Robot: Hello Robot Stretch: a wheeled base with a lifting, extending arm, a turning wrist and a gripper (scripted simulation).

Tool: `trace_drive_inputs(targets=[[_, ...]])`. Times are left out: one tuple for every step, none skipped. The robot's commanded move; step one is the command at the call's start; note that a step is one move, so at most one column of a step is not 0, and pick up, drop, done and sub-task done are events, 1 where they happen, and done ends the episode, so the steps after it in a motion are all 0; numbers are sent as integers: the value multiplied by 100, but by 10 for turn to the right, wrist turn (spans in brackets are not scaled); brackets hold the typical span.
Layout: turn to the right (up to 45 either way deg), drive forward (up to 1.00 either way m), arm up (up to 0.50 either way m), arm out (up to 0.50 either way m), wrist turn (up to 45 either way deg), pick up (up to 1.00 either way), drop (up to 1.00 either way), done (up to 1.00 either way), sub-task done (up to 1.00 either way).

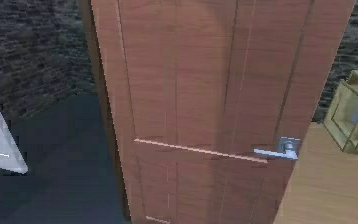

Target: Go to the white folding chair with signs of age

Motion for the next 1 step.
trace_drive_inputs(targets=[[30, 0, 0, 0, 0, 0, 0, 0, 0]])
